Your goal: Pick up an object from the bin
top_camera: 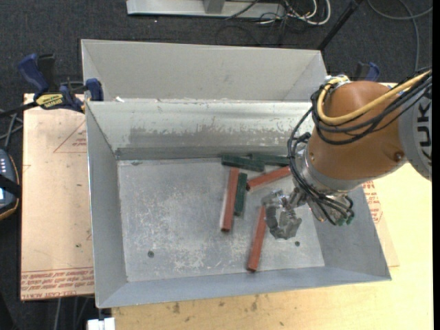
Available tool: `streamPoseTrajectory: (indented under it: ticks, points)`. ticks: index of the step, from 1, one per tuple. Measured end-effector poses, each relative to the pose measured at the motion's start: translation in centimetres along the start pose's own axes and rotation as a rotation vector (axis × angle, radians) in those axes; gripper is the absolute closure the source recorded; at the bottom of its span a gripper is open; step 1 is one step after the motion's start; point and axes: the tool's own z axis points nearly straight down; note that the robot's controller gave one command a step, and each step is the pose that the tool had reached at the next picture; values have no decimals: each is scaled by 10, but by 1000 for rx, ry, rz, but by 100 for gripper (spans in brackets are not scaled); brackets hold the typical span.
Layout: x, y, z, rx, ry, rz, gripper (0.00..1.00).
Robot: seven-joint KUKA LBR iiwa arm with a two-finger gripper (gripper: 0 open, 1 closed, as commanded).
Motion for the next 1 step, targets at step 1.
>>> streamPoseTrajectory:
  ticks: [1]
  points:
    - [0,0,0,0,1,0,100]
